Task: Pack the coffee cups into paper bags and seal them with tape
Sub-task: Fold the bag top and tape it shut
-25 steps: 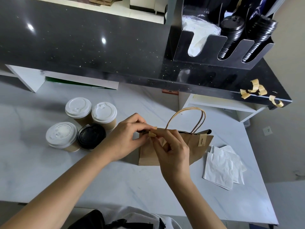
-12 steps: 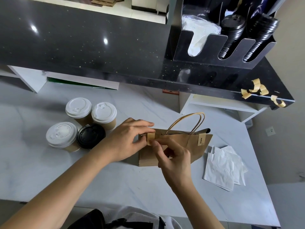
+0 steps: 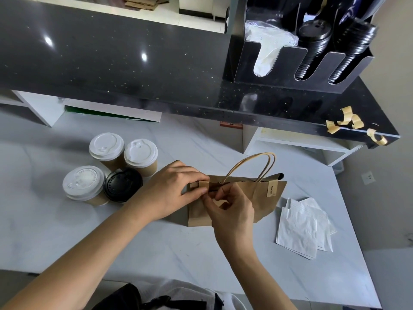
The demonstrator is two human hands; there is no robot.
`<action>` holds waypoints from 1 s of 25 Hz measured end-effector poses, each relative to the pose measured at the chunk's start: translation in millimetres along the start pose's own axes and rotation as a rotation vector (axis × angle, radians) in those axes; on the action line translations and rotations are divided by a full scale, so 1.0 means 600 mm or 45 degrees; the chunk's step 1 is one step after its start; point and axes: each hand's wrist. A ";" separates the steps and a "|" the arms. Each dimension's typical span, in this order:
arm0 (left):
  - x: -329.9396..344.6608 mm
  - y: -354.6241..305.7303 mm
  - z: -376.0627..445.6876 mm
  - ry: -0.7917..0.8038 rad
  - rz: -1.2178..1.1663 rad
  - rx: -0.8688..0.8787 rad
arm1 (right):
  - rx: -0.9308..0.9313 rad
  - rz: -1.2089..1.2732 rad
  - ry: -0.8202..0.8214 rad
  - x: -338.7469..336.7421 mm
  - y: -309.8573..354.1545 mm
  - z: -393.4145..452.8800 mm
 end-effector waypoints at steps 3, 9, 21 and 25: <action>0.003 -0.001 -0.001 -0.006 -0.001 0.005 | 0.023 -0.091 0.016 -0.002 -0.006 -0.002; 0.007 -0.007 -0.007 -0.103 -0.051 -0.054 | 0.042 -0.158 0.045 -0.015 -0.020 -0.002; 0.017 -0.007 -0.004 -0.173 -0.009 0.044 | -0.085 0.018 -0.227 -0.111 -0.019 0.009; 0.017 -0.010 -0.008 -0.163 0.037 -0.021 | -0.139 0.063 -0.474 -0.152 -0.033 0.032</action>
Point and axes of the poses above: each hand's wrist, its own z-axis towards the middle knuckle, its own x-axis out of the palm, y = z × x, and after that the axes turned 5 degrees about -y, right-handed
